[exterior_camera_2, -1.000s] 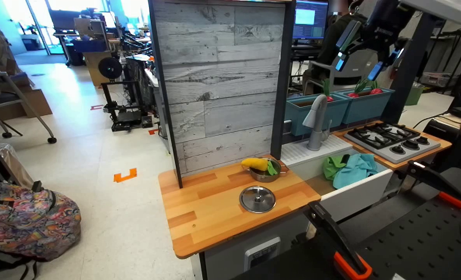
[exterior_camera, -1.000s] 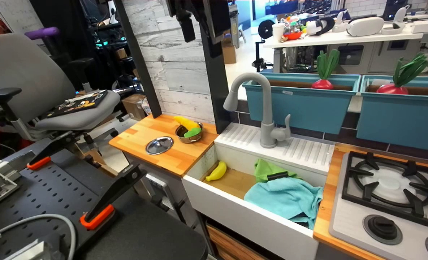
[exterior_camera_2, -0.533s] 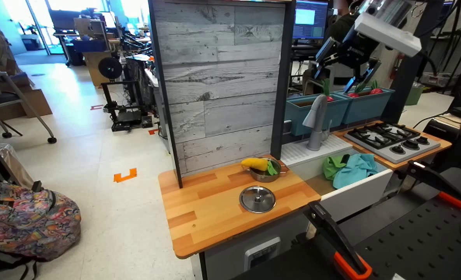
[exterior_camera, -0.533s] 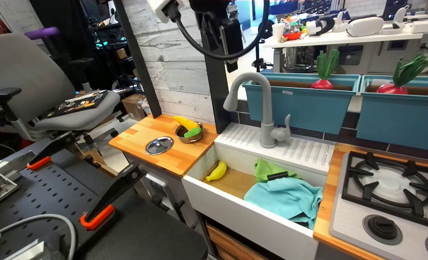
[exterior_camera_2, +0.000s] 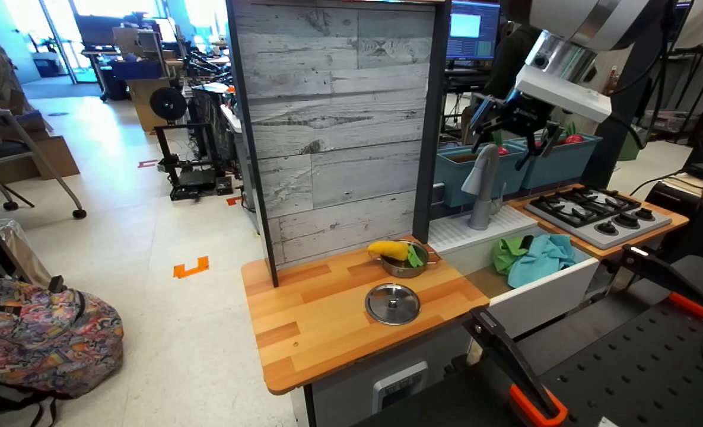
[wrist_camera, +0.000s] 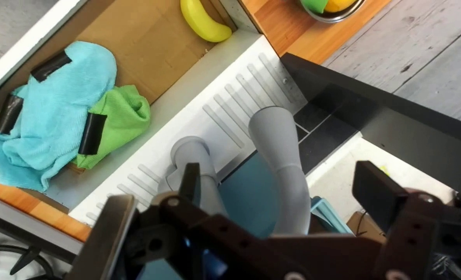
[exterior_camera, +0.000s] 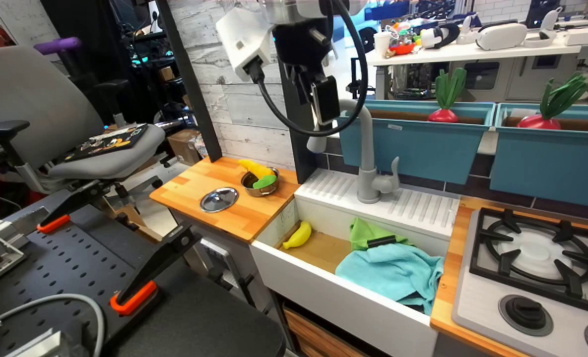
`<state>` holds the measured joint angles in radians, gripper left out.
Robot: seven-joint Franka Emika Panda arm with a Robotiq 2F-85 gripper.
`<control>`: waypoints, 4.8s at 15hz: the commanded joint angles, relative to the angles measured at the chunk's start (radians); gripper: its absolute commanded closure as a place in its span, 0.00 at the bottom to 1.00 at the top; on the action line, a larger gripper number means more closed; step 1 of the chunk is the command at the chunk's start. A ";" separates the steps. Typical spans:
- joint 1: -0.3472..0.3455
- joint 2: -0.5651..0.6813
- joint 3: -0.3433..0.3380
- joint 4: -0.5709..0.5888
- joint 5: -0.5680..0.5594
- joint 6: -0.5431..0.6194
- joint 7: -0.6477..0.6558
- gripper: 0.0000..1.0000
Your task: Push the grey faucet head to the right
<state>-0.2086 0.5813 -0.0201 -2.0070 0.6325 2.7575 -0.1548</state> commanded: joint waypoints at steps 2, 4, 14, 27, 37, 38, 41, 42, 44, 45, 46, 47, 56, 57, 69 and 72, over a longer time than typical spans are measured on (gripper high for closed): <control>-0.027 0.001 0.027 -0.001 -0.038 0.007 0.026 0.00; -0.027 0.001 0.027 0.003 -0.039 0.007 0.026 0.00; -0.019 0.017 0.027 0.027 -0.006 0.020 0.207 0.00; 0.025 0.120 -0.011 0.068 -0.099 0.116 0.359 0.39; 0.017 0.121 0.001 0.062 -0.144 0.105 0.366 0.92; 0.013 0.119 0.003 0.055 -0.149 0.102 0.358 0.92; -0.001 0.101 0.008 0.025 -0.163 0.091 0.330 0.92; -0.006 0.096 0.008 0.016 -0.167 0.094 0.322 0.92; -0.014 0.083 0.003 0.003 -0.178 0.082 0.302 0.92; -0.019 0.079 0.003 0.000 -0.181 0.078 0.290 0.92; -0.027 0.070 0.002 -0.006 -0.185 0.068 0.274 0.92; -0.037 0.065 0.004 -0.009 -0.187 0.061 0.257 0.92; -0.106 0.020 0.009 -0.049 -0.189 0.051 0.146 0.92; -0.114 0.019 0.012 -0.046 -0.184 0.051 0.138 0.92; -0.194 0.011 0.039 -0.054 -0.156 0.030 0.091 0.00; -0.196 0.009 0.041 -0.058 -0.156 0.034 0.091 0.00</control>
<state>-0.3383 0.6550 0.0404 -2.0014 0.4918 2.8030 -0.0234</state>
